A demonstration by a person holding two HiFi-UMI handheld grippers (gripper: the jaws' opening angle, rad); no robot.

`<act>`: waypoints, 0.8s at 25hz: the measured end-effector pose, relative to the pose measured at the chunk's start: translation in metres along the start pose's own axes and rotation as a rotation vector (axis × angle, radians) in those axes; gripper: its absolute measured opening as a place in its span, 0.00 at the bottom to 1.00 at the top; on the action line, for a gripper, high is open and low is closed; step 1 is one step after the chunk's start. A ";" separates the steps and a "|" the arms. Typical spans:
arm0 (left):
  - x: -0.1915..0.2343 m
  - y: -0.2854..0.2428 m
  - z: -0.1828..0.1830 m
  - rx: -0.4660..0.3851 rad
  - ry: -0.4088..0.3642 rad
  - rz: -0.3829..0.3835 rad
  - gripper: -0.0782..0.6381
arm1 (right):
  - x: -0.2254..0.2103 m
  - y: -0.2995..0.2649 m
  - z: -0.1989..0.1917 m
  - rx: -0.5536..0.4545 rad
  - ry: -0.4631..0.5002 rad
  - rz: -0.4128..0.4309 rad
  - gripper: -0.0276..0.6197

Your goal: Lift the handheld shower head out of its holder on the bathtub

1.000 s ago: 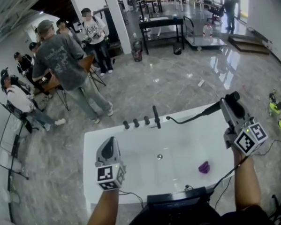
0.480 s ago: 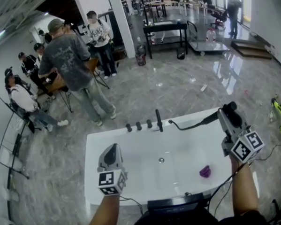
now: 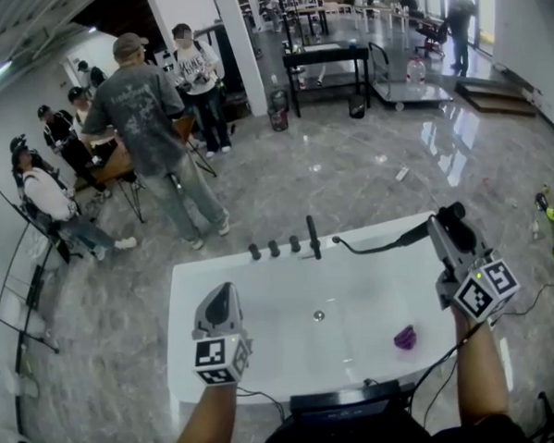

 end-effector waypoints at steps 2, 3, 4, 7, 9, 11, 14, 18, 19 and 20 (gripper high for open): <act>0.001 0.001 0.000 -0.001 -0.003 -0.002 0.12 | 0.002 0.001 0.001 -0.001 0.001 -0.003 0.27; 0.001 0.001 0.000 -0.003 -0.004 -0.002 0.12 | 0.003 0.001 0.001 -0.002 0.001 -0.005 0.27; 0.002 0.002 0.000 -0.003 -0.001 -0.002 0.12 | 0.003 0.002 0.001 -0.002 0.003 -0.007 0.27; 0.003 0.003 0.002 -0.005 0.021 -0.007 0.12 | 0.006 0.002 0.002 -0.001 0.010 -0.010 0.27; 0.003 0.004 0.008 -0.012 0.022 -0.009 0.12 | 0.007 0.003 0.004 0.000 0.012 -0.011 0.27; 0.001 0.005 0.013 -0.017 0.017 -0.011 0.12 | 0.008 0.005 0.006 -0.002 0.010 -0.013 0.27; -0.003 0.002 0.021 -0.024 0.008 -0.017 0.12 | 0.004 0.006 0.008 0.001 0.014 -0.018 0.27; -0.005 -0.001 0.024 -0.028 0.007 -0.029 0.12 | 0.001 0.007 0.005 0.008 0.027 -0.027 0.27; -0.005 -0.002 0.023 -0.026 0.008 -0.030 0.12 | 0.001 0.007 0.004 0.007 0.029 -0.031 0.27; -0.005 -0.003 0.022 -0.024 0.009 -0.032 0.12 | 0.000 0.008 0.004 0.005 0.032 -0.037 0.27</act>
Point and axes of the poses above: the fingertips, and each gripper's own axes: y backward along the fingers, x to its left, z out of its top, the point moved 10 cm from there along y, backward along the fingers, and after that the axes turned 8 degrees about -y, right-handed, at the moved point
